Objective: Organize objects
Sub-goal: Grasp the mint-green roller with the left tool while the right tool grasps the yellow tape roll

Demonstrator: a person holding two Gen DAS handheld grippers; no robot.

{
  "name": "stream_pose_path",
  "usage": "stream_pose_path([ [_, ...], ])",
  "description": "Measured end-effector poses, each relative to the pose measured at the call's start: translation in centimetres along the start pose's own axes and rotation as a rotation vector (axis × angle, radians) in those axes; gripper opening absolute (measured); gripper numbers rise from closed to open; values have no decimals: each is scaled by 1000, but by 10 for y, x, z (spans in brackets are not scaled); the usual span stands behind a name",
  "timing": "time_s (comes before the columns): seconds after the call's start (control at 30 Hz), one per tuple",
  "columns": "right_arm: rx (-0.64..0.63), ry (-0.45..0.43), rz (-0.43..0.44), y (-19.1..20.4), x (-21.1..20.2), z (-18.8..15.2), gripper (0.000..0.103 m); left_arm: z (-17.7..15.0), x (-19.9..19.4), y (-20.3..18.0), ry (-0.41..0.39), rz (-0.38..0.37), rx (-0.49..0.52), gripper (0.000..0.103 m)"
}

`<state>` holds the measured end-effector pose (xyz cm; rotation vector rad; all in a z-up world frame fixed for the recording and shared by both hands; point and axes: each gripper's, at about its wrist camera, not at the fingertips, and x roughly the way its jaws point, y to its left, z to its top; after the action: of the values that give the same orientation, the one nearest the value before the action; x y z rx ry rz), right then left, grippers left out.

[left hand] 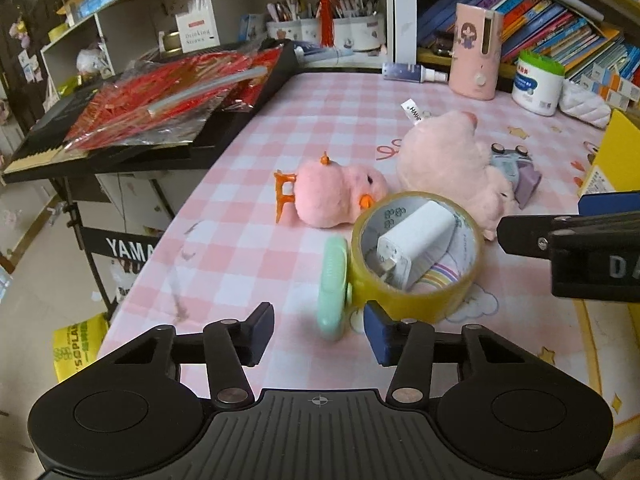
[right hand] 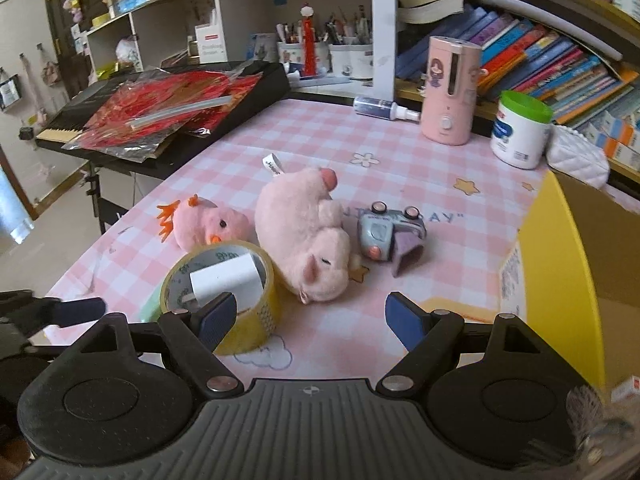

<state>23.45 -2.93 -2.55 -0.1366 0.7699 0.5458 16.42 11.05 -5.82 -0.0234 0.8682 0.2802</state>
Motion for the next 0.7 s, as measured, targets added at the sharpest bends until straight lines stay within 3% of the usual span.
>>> stream_pose_path([
  [0.33,-14,46,69,-6,20,10,79,13,30,0,29,-2,-6,35],
  [0.43,-14,86,86,-5,30,12,67,16,32,-2,29,-39,7,18],
  [0.57,13,146,114,-4,44,14,46,15,27,-3,27,-46,18,17],
  [0.7,48,192,127,-1,56,17,36,13,12,4,-4,-67,-13,17],
])
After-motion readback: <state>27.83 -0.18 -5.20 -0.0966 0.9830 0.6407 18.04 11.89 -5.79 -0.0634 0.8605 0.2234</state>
